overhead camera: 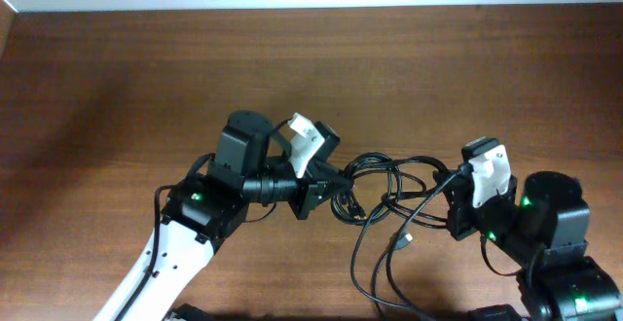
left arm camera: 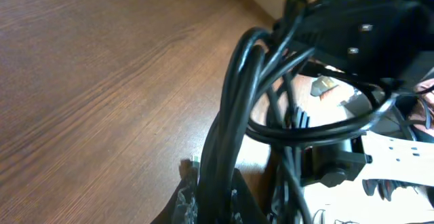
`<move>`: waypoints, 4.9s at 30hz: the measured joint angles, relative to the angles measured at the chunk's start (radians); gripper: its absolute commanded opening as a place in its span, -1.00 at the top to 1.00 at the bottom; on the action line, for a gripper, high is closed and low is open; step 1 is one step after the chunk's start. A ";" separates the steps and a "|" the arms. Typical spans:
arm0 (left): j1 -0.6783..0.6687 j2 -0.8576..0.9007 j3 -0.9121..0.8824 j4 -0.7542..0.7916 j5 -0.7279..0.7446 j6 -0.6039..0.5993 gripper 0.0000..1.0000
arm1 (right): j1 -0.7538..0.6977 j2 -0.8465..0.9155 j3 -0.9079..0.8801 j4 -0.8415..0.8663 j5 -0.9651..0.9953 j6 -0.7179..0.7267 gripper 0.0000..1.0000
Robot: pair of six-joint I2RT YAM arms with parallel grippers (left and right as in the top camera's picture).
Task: Untangle cables
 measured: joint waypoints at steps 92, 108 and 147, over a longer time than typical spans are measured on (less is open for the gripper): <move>0.322 -0.001 0.001 -0.355 0.340 1.159 -0.98 | -0.003 0.088 0.000 0.747 -0.974 0.366 0.92; 0.157 0.045 0.001 -0.277 0.365 1.169 -0.98 | -0.003 0.088 0.000 0.766 -1.001 0.368 0.92; 0.052 0.195 0.001 -0.186 0.558 1.139 1.00 | -0.003 0.097 0.000 0.766 -1.007 0.367 0.92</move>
